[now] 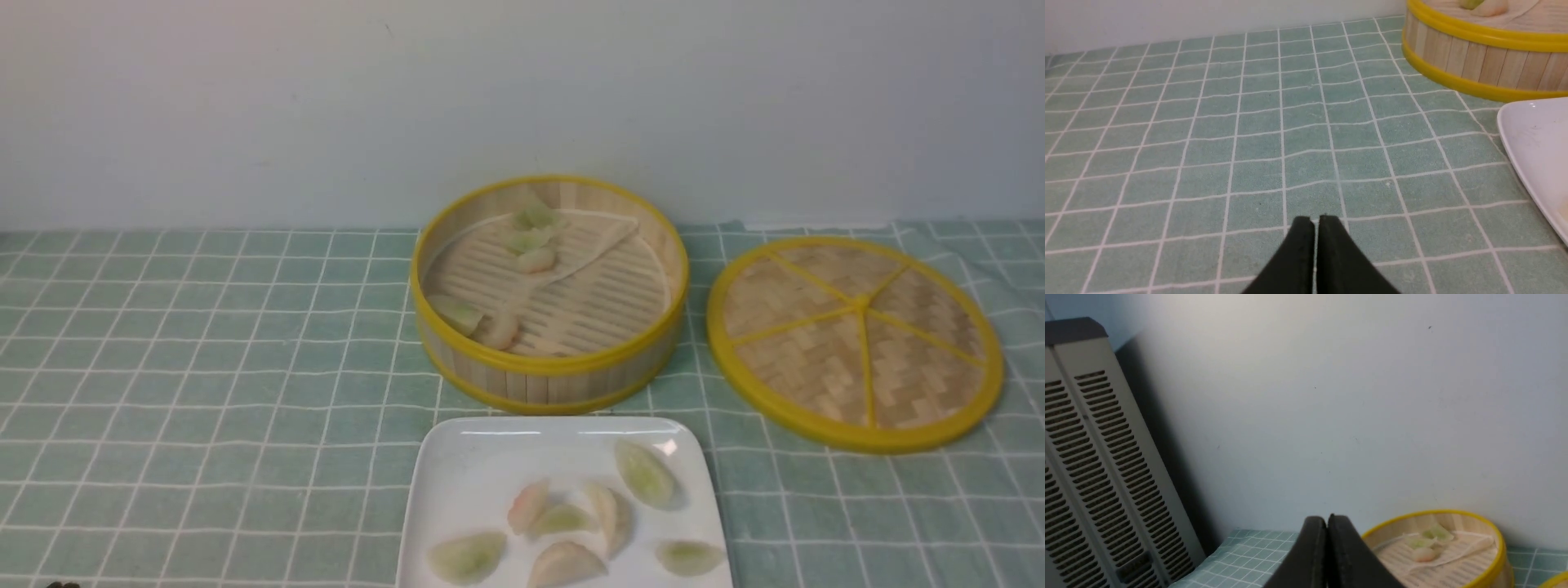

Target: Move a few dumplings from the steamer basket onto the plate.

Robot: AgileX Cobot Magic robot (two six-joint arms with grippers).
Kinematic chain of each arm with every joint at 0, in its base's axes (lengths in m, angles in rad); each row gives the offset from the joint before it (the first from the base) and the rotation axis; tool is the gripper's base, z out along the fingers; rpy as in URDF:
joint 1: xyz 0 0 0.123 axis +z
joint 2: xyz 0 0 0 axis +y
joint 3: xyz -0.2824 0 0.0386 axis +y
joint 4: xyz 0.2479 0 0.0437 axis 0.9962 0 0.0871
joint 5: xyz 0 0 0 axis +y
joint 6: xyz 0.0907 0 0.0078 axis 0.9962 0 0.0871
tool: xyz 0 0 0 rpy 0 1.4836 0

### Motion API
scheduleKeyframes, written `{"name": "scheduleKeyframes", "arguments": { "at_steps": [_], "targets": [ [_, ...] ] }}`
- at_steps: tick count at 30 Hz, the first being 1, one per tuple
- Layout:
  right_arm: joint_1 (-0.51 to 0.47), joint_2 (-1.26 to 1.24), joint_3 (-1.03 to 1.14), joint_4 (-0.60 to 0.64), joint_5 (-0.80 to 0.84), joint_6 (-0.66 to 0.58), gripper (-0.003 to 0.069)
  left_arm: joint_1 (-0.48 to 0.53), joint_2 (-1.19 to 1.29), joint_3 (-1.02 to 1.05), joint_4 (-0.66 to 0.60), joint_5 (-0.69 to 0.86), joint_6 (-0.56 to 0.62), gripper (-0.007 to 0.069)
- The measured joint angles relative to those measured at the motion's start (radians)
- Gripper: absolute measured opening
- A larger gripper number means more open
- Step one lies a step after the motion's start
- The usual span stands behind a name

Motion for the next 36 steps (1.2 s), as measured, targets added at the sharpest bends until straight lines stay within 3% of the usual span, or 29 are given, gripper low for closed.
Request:
{"name": "scheduleKeyframes", "arguments": {
  "at_steps": [8, 11, 17, 22, 26, 32, 36],
  "targets": [
    [0.0, -0.001, 0.004, -0.032, -0.096, -0.024, -0.0013, 0.0, 0.0, 0.0, 0.0, 0.0, 0.0, -0.0006],
    [0.0, -0.001, 0.009, 0.042, -0.105, -0.126, -0.0013, 0.0, 0.0, 0.0, 0.0, 0.0, 0.0, -0.0006],
    [0.001, -0.001, 0.009, 0.254, -0.105, -0.452, -0.0013, 0.0, 0.0, 0.0, 0.0, 0.0, 0.0, -0.0006],
    [-0.021, -0.001, 0.026, 0.288, -0.114, -0.528, -0.0013, 0.0, 0.0, 0.0, 0.0, 0.0, 0.0, -0.0006],
    [-0.153, -0.001, 0.084, 0.288, -0.121, -0.536, -0.0013, 0.0, 0.0, 0.0, 0.0, 0.0, -0.001, -0.0006],
    [-0.524, -0.001, 0.315, 0.273, -0.12, -0.542, -0.0013, 0.0, 0.0, 0.0, 0.0, 0.0, -0.001, -0.0006],
    [-0.62, -0.001, 0.437, 0.268, -0.118, -0.542, -0.0013, 0.0, 0.0, 0.0, 0.0, 0.0, -0.001, -0.0006]
  ]
}}
